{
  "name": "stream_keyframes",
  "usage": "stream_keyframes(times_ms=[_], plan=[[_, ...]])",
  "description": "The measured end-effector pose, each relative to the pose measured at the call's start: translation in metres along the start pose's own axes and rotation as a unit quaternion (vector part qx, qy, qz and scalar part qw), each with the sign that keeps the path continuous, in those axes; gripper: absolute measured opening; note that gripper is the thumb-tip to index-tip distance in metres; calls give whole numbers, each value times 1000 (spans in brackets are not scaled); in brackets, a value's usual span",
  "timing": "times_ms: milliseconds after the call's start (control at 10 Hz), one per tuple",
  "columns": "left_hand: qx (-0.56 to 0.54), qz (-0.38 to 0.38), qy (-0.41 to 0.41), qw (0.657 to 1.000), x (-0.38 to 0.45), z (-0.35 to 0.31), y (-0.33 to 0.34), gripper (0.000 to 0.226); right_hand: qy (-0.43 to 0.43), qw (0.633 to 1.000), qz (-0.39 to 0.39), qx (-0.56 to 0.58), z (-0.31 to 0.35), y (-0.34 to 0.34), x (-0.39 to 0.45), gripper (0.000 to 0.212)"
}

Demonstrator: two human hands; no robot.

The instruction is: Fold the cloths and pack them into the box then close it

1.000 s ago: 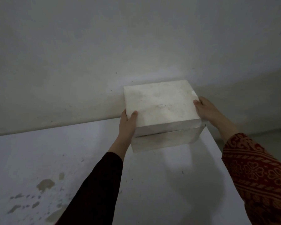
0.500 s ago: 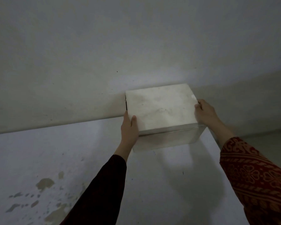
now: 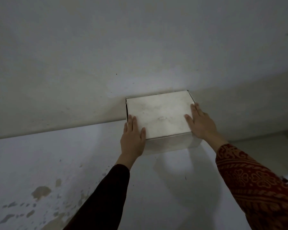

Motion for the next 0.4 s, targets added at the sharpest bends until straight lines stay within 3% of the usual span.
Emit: stream_keyframes(times_ms=[100,300,400], plan=[[-10,43,3,999,1,1,2,65,15,999,17,-34,2,2,0,62],[-7,209,46,977,-11,6,-8,70,47,997,34,-56,29,3,-24,65],[24,250,92,964,-24,19,-28,62,-68,996,28,-57,84,19,-45,64]])
Point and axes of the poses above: each hand's wrist, its own x-axis towards the middle knuckle, its own y-axis out of the palm, z = x × y, the point moved 8 cm from there along x, towards the middle knuckle
